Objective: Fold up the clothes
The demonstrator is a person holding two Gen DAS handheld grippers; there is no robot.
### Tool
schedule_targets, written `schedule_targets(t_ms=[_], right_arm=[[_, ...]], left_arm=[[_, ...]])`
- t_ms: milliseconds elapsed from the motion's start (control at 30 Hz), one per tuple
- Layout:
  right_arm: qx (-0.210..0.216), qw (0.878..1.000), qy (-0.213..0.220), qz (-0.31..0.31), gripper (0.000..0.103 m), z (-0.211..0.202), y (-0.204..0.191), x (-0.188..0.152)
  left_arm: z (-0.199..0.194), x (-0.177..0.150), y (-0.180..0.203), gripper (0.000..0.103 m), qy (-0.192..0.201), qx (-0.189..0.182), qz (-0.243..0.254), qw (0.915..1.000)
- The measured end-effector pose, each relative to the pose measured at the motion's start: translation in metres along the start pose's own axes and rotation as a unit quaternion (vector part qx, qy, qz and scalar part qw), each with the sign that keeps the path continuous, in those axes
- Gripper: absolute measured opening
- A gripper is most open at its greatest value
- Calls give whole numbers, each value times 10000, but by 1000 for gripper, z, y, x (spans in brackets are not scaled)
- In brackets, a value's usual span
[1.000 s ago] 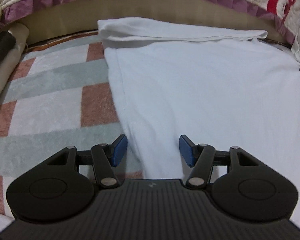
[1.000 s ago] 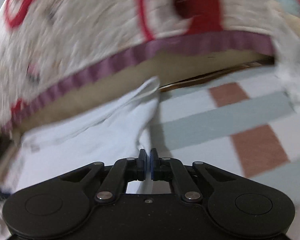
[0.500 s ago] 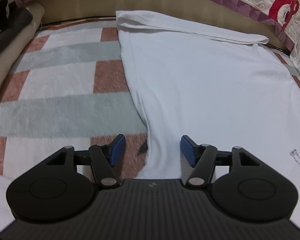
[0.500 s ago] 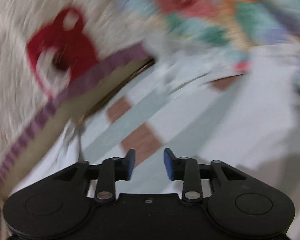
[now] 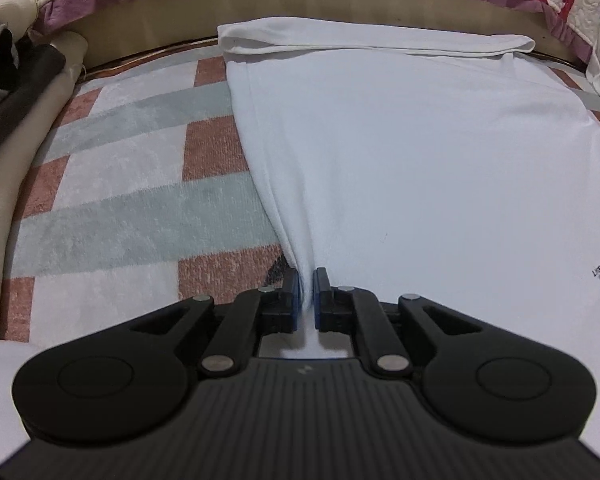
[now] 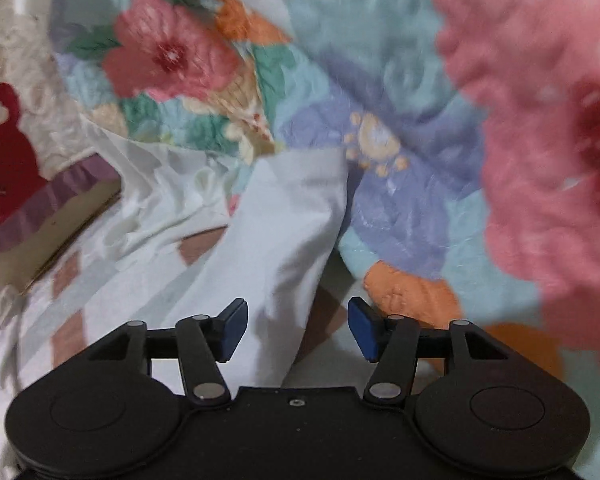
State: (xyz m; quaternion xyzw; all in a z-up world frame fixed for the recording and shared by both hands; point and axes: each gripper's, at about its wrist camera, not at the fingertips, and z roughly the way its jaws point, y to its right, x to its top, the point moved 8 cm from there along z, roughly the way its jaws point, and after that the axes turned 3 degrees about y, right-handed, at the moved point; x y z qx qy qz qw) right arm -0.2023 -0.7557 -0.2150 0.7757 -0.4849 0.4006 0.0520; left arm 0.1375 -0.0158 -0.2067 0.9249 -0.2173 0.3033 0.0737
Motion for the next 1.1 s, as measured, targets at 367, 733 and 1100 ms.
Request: schedule_targets(t_ms=[367, 733, 1100], right_arm=[[-272, 9750, 2001, -931, 4, -86, -14, 85], [-1341, 9779, 462, -1535, 34, -31, 16, 57], [-222, 9961, 384, -760, 57, -135, -106, 68]], left_arm=[[-4, -7, -1, 7, -52, 80, 23, 10000], [-12, -10, -3, 18, -76, 74, -58, 9999], [-80, -20, -47, 50, 289, 1031, -124, 9942]])
